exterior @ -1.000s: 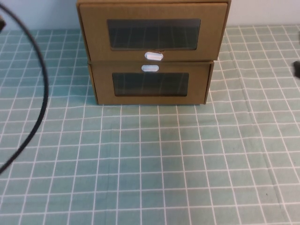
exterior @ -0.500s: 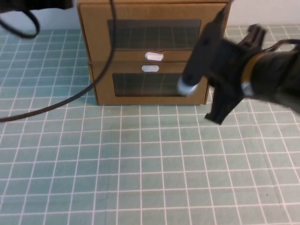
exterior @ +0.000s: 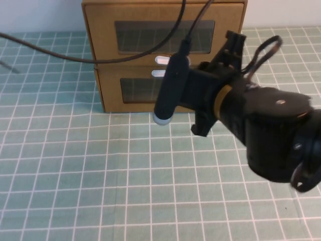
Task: Open the shoe box
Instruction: 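Pull the top drawer of the cardboard box fully open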
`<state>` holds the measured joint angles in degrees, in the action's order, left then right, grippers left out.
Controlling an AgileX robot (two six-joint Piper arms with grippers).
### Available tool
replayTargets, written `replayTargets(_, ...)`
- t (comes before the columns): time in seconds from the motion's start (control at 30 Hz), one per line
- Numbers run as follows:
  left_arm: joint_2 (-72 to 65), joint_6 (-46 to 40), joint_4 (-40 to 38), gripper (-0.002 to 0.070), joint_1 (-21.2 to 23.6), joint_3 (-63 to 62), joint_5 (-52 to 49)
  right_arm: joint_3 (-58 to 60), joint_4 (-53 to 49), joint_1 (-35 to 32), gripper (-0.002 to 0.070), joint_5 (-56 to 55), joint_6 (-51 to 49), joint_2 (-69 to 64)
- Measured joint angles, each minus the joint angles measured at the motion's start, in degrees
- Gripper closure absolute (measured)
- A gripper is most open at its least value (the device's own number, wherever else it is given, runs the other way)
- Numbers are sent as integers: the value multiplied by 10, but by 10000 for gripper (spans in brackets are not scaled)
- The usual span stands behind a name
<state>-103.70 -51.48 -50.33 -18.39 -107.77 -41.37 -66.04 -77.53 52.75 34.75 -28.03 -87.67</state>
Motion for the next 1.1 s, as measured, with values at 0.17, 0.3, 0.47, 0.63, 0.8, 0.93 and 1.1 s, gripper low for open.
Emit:
replayTargets(0.17, -91, -8, -4, 680, 0, -79, -34, -2, -138, 1, 689, 3, -101, -45)
replayTargets(0.3, -126, -8, -17, 680, 0, -98, -42, -14, -164, 1, 662, 3, -120, -82)
replayTargets(0.47, -133, -1, -25, 680, 0, -103, -47, -33, -169, 1, 521, 4, -124, -119)
replayTargets(0.63, -133, 6, -35, 680, 1, -105, -53, -65, -169, -8, 400, 5, -124, -162)
replayTargets(0.8, -135, 7, -44, 680, 1, -105, -61, -116, -169, -23, 380, 10, -124, -200)
replayTargets(0.93, -135, 7, -46, 680, 1, -105, -67, -142, -169, -31, 378, 7, -124, -213)
replayTargets(1.1, -135, 7, -47, 680, 1, -105, -67, -157, -169, -51, 381, -29, -124, -223)
